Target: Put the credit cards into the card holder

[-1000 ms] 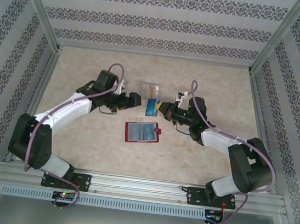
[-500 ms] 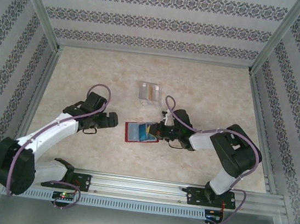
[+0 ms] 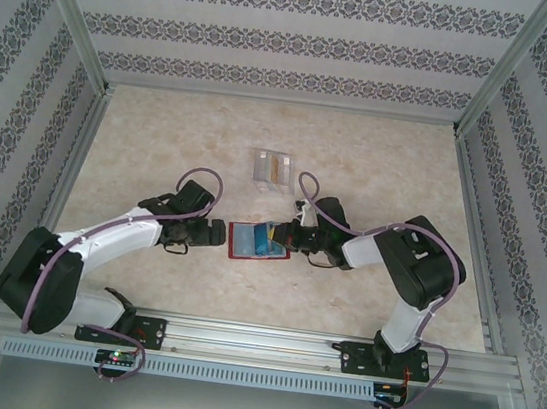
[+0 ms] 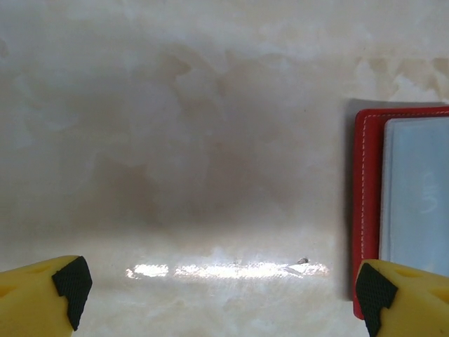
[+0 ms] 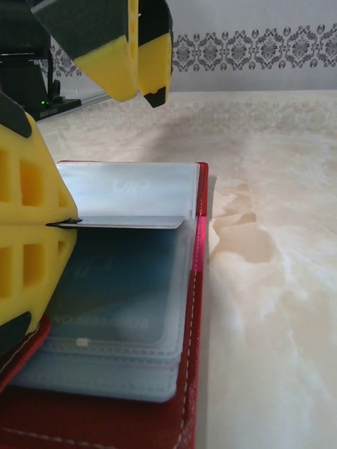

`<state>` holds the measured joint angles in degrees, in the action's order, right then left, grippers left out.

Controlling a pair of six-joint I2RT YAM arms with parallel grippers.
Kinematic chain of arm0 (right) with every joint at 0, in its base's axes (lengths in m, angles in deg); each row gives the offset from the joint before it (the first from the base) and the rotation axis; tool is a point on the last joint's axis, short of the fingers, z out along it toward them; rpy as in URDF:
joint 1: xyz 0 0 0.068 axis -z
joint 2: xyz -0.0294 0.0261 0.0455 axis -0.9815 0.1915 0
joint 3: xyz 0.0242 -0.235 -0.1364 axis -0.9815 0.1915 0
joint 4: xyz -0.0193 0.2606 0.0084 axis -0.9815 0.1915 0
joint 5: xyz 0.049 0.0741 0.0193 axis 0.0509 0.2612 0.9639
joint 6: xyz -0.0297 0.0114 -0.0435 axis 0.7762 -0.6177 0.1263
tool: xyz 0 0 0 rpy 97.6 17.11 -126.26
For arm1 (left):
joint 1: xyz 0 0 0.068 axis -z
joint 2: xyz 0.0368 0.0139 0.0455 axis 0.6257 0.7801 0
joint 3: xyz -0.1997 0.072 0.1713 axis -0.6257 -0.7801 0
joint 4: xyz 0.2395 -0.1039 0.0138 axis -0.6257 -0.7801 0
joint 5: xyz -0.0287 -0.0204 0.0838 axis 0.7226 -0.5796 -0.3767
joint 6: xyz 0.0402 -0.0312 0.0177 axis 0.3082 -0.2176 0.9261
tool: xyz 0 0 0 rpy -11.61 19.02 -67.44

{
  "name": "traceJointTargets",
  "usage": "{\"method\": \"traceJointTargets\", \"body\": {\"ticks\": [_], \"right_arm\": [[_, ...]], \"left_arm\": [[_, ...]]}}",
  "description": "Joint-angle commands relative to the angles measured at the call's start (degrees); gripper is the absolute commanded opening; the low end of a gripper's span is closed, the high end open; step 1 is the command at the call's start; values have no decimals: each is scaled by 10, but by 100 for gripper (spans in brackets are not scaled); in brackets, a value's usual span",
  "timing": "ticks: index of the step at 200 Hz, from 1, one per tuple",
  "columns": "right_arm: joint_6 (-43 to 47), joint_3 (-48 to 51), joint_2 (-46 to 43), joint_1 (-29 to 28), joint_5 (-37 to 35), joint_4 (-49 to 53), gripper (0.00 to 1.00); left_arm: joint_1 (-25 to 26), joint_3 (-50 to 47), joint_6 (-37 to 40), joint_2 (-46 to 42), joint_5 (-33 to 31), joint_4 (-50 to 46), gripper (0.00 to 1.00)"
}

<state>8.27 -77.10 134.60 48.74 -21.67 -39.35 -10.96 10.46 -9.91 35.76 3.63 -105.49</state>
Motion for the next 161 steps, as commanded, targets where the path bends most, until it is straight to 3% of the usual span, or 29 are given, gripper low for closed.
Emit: {"method": "traceJointTargets", "body": {"ticks": [1,35,91,161], "right_arm": [[-8,-6,26,-2,4,-22,0],[-31,-4,39,-11,0,-42,0],[-41,14,6,-10,-9,-22,0],[-42,34,-9,-19,-40,-27,0]], "left_arm": [[16,15,-11,13,-19,17,97],[32,19,-13,56,-16,37,86],[59,36,-29,96,-44,36,82],[61,46,-16,123,-26,57,75]]}}
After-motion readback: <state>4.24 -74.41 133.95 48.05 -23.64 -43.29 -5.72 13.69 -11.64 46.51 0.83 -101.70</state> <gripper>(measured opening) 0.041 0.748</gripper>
